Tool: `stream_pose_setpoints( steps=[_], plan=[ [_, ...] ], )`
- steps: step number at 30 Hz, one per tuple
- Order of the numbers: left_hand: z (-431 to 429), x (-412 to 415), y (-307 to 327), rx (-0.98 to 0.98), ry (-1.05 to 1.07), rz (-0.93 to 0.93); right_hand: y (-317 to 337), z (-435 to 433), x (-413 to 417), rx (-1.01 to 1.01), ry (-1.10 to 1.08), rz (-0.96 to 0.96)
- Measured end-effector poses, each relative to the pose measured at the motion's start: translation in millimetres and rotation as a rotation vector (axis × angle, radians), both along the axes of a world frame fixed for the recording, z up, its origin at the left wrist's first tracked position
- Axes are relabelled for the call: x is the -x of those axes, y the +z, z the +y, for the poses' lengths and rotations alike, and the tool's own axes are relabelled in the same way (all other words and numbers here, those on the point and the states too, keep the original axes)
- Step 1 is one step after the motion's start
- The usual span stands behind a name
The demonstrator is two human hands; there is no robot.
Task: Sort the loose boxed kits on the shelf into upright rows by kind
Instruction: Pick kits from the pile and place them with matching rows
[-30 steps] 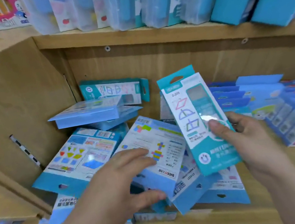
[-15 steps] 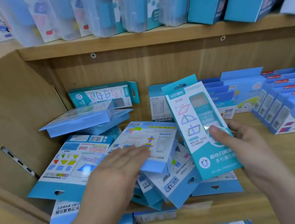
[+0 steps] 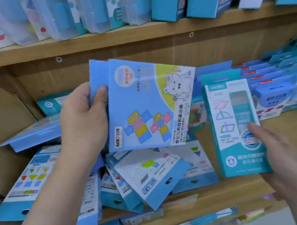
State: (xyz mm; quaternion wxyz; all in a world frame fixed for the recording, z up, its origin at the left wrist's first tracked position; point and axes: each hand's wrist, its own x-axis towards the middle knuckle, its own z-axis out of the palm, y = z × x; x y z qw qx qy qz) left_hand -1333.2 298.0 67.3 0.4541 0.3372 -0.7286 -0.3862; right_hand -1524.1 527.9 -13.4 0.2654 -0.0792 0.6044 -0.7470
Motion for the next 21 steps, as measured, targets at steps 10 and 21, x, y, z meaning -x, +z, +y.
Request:
stream_pose_setpoints(
  steps=[10, 21],
  plan=[
    [42, 108, 15, 0.331, -0.276, -0.459, -33, 62, 40, -0.172, -0.2, 0.221],
    [87, 208, -6, 0.496, -0.296, -0.568, -62, 102, 120, -0.441, -0.015, 0.398]
  ],
)
